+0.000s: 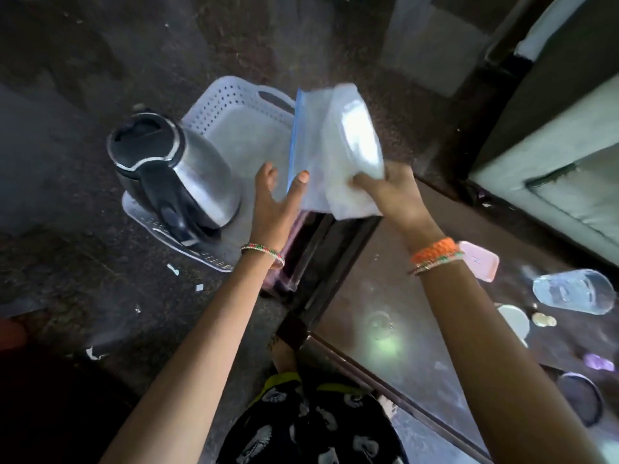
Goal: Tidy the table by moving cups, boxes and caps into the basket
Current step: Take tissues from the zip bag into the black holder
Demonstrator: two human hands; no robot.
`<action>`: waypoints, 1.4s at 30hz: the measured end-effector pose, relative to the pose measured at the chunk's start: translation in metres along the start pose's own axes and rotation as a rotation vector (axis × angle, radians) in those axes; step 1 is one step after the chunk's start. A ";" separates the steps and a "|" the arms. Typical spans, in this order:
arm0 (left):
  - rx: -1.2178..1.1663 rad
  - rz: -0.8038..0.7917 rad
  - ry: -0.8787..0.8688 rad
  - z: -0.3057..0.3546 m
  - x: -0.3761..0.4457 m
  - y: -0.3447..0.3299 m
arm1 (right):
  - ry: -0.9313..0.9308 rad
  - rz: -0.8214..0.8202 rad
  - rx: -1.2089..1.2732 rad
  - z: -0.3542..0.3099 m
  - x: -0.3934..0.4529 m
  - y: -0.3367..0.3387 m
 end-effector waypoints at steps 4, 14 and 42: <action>-0.114 -0.301 0.237 -0.020 -0.048 -0.080 | -0.275 -0.168 0.333 0.078 -0.069 0.059; 0.102 -0.374 0.328 -0.075 -0.190 -0.199 | -0.441 -0.162 0.623 0.252 -0.169 0.169; 0.710 -0.335 -0.689 0.000 -0.204 -0.207 | -0.306 0.298 0.501 0.169 -0.164 0.169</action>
Point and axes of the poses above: each hand's wrist, its own x-axis towards the middle knuckle, its own y-axis out of the back of the hand, z = x × y, the point moved 5 cm from there along x, towards the middle knuckle, and after that the axes turned 12 degrees about -x, right-handed, at the moved point
